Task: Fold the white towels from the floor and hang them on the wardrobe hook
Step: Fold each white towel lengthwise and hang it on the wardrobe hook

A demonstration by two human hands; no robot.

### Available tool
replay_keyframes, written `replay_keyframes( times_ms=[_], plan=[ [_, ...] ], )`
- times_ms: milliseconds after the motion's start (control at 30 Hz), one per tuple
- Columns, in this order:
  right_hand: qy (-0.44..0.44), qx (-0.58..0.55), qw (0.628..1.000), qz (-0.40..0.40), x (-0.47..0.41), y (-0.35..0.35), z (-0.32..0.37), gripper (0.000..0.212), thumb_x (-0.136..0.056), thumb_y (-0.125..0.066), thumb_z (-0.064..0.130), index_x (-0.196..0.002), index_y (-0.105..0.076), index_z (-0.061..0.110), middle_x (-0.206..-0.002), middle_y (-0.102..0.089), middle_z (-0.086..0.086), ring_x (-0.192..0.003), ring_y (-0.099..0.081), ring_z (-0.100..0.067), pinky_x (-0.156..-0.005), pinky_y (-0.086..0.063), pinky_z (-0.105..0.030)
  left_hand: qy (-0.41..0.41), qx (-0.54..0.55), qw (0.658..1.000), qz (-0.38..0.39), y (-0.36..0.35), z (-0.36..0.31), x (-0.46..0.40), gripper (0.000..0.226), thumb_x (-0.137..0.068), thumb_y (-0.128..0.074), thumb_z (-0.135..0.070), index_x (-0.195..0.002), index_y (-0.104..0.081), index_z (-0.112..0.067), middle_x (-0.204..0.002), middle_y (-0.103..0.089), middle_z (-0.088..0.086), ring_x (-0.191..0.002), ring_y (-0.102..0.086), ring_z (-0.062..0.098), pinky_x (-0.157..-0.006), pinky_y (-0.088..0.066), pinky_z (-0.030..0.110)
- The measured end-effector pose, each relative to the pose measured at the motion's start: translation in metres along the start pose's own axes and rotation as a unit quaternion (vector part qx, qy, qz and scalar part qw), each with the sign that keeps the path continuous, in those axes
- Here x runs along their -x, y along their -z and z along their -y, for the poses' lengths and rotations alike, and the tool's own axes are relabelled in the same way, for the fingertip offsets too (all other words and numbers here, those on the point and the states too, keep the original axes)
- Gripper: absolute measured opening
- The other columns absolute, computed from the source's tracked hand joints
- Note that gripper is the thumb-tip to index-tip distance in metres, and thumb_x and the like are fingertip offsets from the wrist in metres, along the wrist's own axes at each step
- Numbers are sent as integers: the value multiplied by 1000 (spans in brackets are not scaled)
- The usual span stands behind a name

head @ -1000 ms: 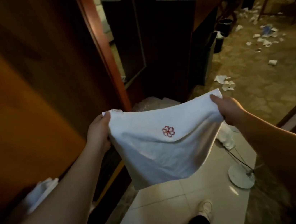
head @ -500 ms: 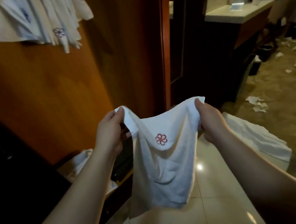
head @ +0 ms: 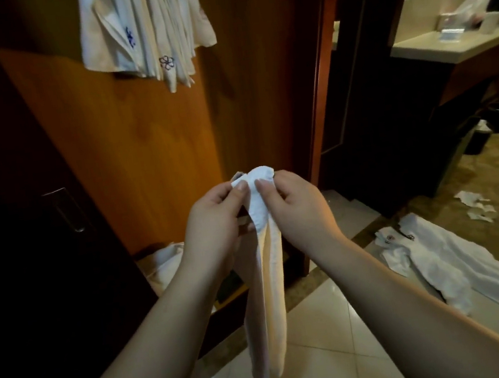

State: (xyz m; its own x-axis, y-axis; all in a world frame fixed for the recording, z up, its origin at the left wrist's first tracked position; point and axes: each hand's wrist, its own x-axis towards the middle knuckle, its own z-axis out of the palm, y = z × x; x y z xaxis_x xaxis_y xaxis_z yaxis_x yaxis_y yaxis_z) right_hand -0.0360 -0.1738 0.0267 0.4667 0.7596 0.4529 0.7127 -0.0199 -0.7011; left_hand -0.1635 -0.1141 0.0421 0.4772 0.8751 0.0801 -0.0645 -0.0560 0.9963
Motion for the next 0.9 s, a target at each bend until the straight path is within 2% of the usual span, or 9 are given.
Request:
replay_keyframes(
  times_ms=[167, 300, 400, 500, 600, 700, 833, 867, 900],
  plan=[
    [41, 40, 998, 39, 4, 6, 18, 33, -107, -42, 36, -121, -69, 24, -110, -67, 13, -91, -56, 6, -66, -38, -7, -25, -22, 999, -12, 1, 0, 10, 16, -101, -56, -38, -99, -72, -39, -94, -76, -14, -88, -73, 4, -70, -61, 27],
    [86, 88, 989, 84, 9, 12, 24, 44, -109, -36, 33, -149, -49, 22, -147, -56, 5, -131, -49, -5, -97, -30, -9, -10, -33, 999, 6, 1, -5, 15, 31, -103, -53, -38, -85, -76, -47, -90, -77, -13, -88, -73, 3, -77, -62, 32],
    [101, 117, 979, 135, 14, 12, 22, 50, -108, -37, 34, -156, -37, 20, -158, -44, 2, -140, -42, -12, -105, -27, -18, 56, -11, 997, 52, 7, -13, 14, 37, -105, -46, -40, -86, -78, -36, -91, -78, -5, -87, -74, 7, -73, -56, 25],
    [99, 149, 975, 132, 21, 10, 16, 56, -105, -48, 35, -157, -34, 21, -152, -51, 2, -132, -52, -13, -96, -37, -20, 87, 27, 994, 65, 15, -20, 14, 39, -106, -41, -41, -107, -71, -16, -97, -77, 7, -86, -75, 12, -68, -56, 22],
    [96, 124, 983, 94, 23, 10, 11, 48, -104, -49, 28, -152, -44, 25, -138, -63, 2, -119, -58, -11, -85, -37, -13, 67, 23, 994, 87, 17, -22, 18, 44, -107, -37, -38, -106, -73, -12, -101, -77, 9, -95, -74, 18, -79, -57, 28],
    [61, 38, 996, 54, 23, 13, 9, 35, -102, -45, 26, -130, -61, 40, -108, -72, 10, -94, -64, -6, -77, -54, -27, 43, 14, 996, 80, 16, -26, 19, 33, -107, -42, -31, -102, -71, -15, -108, -74, 6, -98, -71, 15, -94, -55, 32],
    [-13, -39, 999, -10, 18, 19, 5, 24, -101, -44, 32, -99, -67, 37, -78, -68, 4, -62, -61, -15, -55, -47, -39, -95, -158, 982, 26, 20, -17, 21, 20, -101, -56, -27, -96, -75, -25, -97, -73, -14, -95, -65, -1, -82, -50, 23],
    [-24, -49, 998, -26, 16, 21, 4, 24, -101, -45, 34, -94, -67, 35, -78, -67, 3, -59, -60, -16, -53, -45, -37, -135, -227, 964, 5, 23, -13, 22, 11, -98, -60, -32, -103, -71, -29, -102, -67, -21, -99, -60, -3, -80, -47, 20],
    [-31, -57, 997, -39, 15, 24, 4, 24, -101, -45, 35, -90, -66, 31, -79, -65, 2, -59, -58, -18, -51, -43, -34, -157, -288, 945, 5, 24, -7, 23, 19, -95, -65, -38, -114, -63, -33, -112, -58, -27, -108, -55, -3, -84, -44, 19]
  ],
)
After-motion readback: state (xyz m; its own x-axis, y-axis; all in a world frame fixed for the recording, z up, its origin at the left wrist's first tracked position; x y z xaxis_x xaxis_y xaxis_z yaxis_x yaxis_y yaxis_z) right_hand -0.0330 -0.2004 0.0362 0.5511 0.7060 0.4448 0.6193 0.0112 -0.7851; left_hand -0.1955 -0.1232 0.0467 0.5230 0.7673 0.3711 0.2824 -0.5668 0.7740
